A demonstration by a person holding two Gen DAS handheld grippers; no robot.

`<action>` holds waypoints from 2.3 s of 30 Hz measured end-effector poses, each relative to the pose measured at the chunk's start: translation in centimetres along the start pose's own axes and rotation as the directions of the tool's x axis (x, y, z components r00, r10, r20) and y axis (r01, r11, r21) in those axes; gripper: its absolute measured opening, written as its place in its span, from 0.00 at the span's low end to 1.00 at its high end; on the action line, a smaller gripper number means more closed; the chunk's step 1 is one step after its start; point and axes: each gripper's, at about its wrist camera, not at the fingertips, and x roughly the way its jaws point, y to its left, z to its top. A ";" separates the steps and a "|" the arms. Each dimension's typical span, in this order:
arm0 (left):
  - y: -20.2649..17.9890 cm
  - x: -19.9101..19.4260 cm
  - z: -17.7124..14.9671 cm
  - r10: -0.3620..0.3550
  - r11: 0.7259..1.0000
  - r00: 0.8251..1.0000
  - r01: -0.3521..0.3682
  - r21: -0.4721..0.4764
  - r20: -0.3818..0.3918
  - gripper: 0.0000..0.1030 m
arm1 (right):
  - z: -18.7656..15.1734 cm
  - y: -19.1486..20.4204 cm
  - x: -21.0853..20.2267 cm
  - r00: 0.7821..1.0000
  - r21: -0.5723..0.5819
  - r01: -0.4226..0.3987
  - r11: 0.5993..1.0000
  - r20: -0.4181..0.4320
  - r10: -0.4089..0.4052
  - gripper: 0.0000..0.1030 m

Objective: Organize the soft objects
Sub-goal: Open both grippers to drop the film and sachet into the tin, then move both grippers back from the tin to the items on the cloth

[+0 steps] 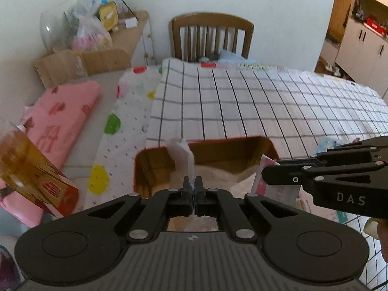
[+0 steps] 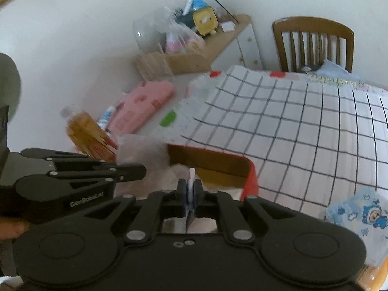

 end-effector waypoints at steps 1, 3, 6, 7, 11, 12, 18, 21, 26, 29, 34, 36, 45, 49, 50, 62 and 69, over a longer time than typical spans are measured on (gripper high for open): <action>0.0 0.3 -0.1 -0.008 1.000 1.000 0.008 0.000 -0.006 0.01 | -0.2 0.0 0.3 1.000 -0.005 0.011 1.000 -0.008 -0.011 0.08; 0.0 0.8 -0.3 -0.015 1.000 1.000 0.015 -0.001 -0.018 0.01 | -0.4 -0.1 0.6 0.999 -0.023 0.027 0.999 -0.019 -0.028 0.11; 0.0 1.6 -0.7 -0.011 1.000 0.999 0.011 0.000 -0.037 0.01 | -0.7 0.3 1.0 0.998 -0.076 0.053 0.996 -0.028 -0.055 0.15; 0.0 1.7 -0.8 -0.011 1.000 0.999 0.011 -0.001 -0.042 0.01 | -0.9 0.6 1.1 0.997 -0.105 0.064 0.992 -0.030 -0.067 0.16; -0.2 2.2 -1.0 -0.008 1.000 0.998 0.008 0.006 -0.055 0.02 | -1.5 1.7 1.3 0.992 -0.235 0.112 0.965 -0.024 -0.121 0.19; -0.3 2.3 -1.1 -0.010 1.000 0.998 0.010 0.008 -0.056 0.02 | -1.6 1.9 1.3 0.991 -0.260 0.121 0.958 -0.021 -0.131 0.20; -0.6 2.3 -1.4 -0.011 1.000 0.998 0.011 0.000 -0.058 0.02 | -2.3 3.0 1.2 0.986 -0.374 0.152 0.915 -0.001 -0.164 0.33; -0.7 2.2 -1.4 -0.009 1.000 0.998 0.009 -0.004 -0.056 0.03 | -2.3 3.0 0.7 0.989 -0.378 0.139 0.915 0.005 -0.148 0.38; -0.9 1.8 -1.5 -0.016 1.000 0.998 0.015 -0.013 -0.057 0.03 | -2.2 2.8 0.0 0.992 -0.373 0.119 0.920 0.011 -0.124 0.43; -1.0 1.5 -1.5 -0.009 1.000 0.999 0.009 -0.014 -0.054 0.03 | -2.3 2.7 -0.7 0.993 -0.369 0.113 0.923 0.022 -0.113 0.52; -1.3 0.7 -1.6 -0.009 1.000 0.999 0.008 -0.026 -0.037 0.04 | -2.2 2.5 -2.2 0.995 -0.359 0.102 0.928 0.046 -0.091 0.55; -1.5 0.4 -1.6 -0.002 1.000 0.999 0.001 -0.026 -0.033 0.04 | -2.2 2.4 -2.8 0.994 -0.357 0.103 0.928 0.057 -0.089 0.56; -1.3 -0.5 -1.8 -0.007 0.998 1.000 0.008 -0.061 0.011 0.85 | -2.8 1.9 -6.1 0.992 -0.337 0.109 0.935 0.098 -0.081 0.56; -1.5 -1.4 -1.9 -0.004 0.997 0.999 0.007 -0.075 0.037 0.85 | -3.3 1.4 -8.1 0.990 -0.328 0.111 0.938 0.114 -0.077 0.56; -1.6 -1.8 -2.0 0.000 0.997 0.999 0.003 -0.074 0.045 0.85 | -3.4 1.2 -8.6 0.990 -0.324 0.112 0.939 0.118 -0.077 0.56; -5.4 -6.7 -1.9 0.008 0.999 0.990 -0.002 -0.040 0.144 0.85 | -5.1 -1.1 -14.5 0.983 -0.281 0.119 0.952 0.165 -0.074 0.62; -8.2 -9.0 -1.9 -0.030 0.999 0.982 0.037 -0.034 0.186 0.85 | -5.8 -3.0 -17.4 0.977 -0.239 0.123 0.963 0.198 -0.075 0.74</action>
